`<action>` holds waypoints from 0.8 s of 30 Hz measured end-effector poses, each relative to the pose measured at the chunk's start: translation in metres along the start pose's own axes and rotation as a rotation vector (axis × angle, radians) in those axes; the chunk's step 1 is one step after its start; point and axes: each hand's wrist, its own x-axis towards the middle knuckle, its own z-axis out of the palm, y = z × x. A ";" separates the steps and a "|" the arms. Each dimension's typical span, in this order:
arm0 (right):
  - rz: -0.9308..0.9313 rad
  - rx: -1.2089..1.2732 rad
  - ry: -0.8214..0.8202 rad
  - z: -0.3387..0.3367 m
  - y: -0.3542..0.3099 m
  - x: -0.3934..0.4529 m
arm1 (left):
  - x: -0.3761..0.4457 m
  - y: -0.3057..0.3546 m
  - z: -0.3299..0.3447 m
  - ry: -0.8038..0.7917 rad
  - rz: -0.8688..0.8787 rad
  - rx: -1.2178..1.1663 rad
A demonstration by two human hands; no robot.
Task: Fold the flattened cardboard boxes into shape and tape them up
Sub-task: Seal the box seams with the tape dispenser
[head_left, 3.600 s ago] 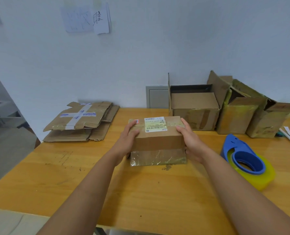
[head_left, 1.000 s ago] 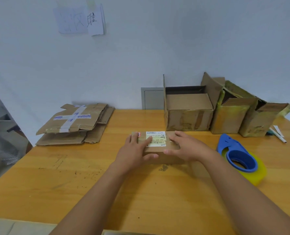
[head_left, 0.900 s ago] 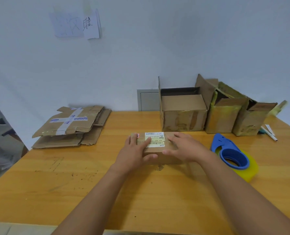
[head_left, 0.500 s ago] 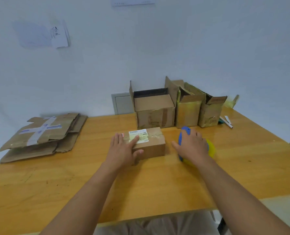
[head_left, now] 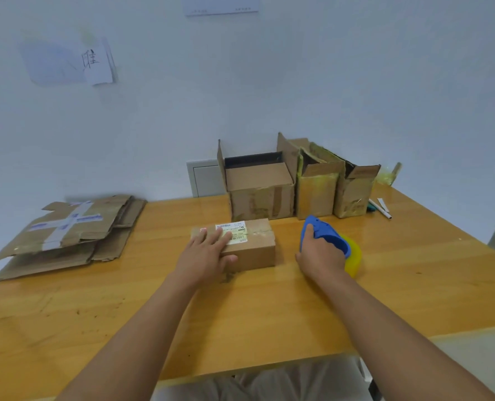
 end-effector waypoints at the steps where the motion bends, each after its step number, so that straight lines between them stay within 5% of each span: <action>1: -0.013 0.013 0.012 0.000 0.000 -0.001 | 0.001 -0.002 0.000 0.005 0.001 -0.011; 12: -0.435 0.437 0.255 -0.059 -0.019 -0.016 | 0.007 -0.020 0.000 -0.011 0.029 -0.125; 17: -0.637 0.891 0.083 -0.077 -0.052 -0.013 | 0.002 -0.022 -0.003 0.066 0.009 -0.340; 21: -0.562 1.231 -0.082 -0.080 -0.072 0.003 | -0.003 -0.030 0.003 0.206 0.019 -0.310; 24: -0.513 1.259 -0.088 -0.082 -0.077 0.014 | -0.004 -0.035 0.006 0.217 0.018 -0.300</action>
